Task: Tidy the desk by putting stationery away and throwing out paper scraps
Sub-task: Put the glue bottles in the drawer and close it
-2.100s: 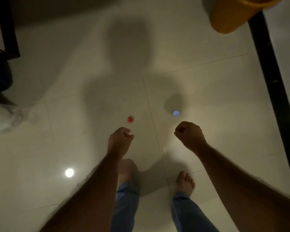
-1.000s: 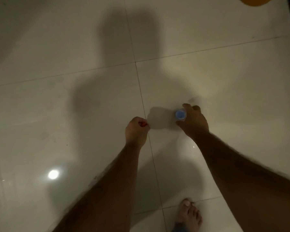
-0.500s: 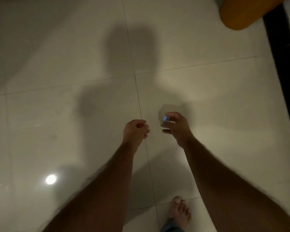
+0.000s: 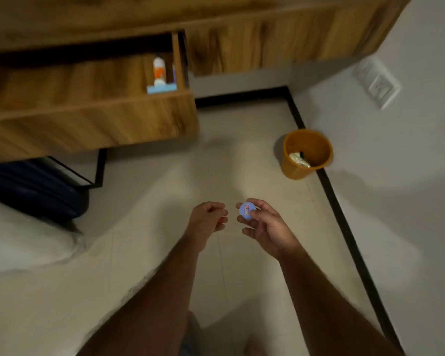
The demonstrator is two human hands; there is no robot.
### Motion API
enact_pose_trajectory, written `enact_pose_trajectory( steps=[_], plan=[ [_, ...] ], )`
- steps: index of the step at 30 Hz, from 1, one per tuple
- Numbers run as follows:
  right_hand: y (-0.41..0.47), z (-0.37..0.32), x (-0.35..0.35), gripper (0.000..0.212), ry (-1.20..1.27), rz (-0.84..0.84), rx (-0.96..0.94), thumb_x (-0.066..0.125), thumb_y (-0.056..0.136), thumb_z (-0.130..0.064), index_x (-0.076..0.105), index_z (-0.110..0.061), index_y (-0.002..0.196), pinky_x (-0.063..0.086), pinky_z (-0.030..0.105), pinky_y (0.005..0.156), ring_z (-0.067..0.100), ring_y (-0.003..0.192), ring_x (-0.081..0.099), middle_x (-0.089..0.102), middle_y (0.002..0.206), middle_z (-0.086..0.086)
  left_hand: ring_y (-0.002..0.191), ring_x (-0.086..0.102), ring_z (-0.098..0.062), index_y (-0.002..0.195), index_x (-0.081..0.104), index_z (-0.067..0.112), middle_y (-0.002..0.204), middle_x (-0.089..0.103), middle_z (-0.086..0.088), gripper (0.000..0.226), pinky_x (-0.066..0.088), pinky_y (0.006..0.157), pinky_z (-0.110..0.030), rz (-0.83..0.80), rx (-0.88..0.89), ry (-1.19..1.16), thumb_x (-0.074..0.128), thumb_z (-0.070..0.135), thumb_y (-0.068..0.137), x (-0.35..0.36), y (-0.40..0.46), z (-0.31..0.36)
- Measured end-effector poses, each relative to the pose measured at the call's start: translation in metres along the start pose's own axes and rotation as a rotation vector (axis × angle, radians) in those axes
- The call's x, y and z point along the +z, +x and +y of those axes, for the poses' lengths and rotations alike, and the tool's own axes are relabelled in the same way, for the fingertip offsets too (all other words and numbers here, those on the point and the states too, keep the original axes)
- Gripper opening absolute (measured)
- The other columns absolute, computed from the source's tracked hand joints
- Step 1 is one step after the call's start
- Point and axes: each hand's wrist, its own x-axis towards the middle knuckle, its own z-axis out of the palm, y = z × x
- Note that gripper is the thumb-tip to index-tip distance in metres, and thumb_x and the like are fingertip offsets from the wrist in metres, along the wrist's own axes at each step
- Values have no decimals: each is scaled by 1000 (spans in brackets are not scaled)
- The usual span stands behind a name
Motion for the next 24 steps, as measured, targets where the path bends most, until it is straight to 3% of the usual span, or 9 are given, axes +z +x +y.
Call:
enact_pose_trajectory(
  steps=[4, 7, 11, 16, 24],
  plan=[
    [-62, -87, 55, 24, -55, -64, -77, 53, 90, 4, 59, -15, 103, 51, 28, 59, 21, 79, 68, 69, 111, 11, 75, 66, -17, 92, 64, 12, 90, 66, -10, 12, 56, 62, -24, 15, 138, -55, 58, 1, 90, -12, -75, 105],
    [-97, -130, 90, 27, -85, -78, -126, 54, 89, 5, 60, -15, 107, 52, 28, 59, 20, 77, 70, 67, 102, 11, 74, 67, -15, 92, 62, 10, 86, 64, -7, 19, 58, 67, -24, 26, 238, -66, 49, -4, 92, -23, -121, 160],
    [-118, -161, 127, 28, -163, -97, -145, 52, 91, 4, 59, -14, 112, 52, 30, 62, 21, 79, 70, 68, 95, 9, 85, 67, -18, 121, 52, 8, 102, 66, -13, 33, 58, 73, -29, 37, 278, -94, 50, -7, 91, -45, -152, 196],
    [-108, -177, 174, 30, -252, -83, -163, 48, 93, 2, 57, -16, 115, 50, 31, 62, 23, 76, 68, 69, 96, 14, 92, 67, -21, 132, 48, 2, 111, 68, -13, 41, 57, 78, -34, 47, 256, -186, 55, -4, 92, -84, -153, 219],
    [-51, -173, 260, 20, -334, -24, -185, 48, 95, 0, 59, -12, 107, 55, 27, 55, 18, 69, 71, 72, 85, 9, 86, 67, -18, 112, 59, -1, 107, 65, -16, 19, 58, 71, -28, 58, 272, -115, 54, -2, 94, -174, -120, 245]
  ],
)
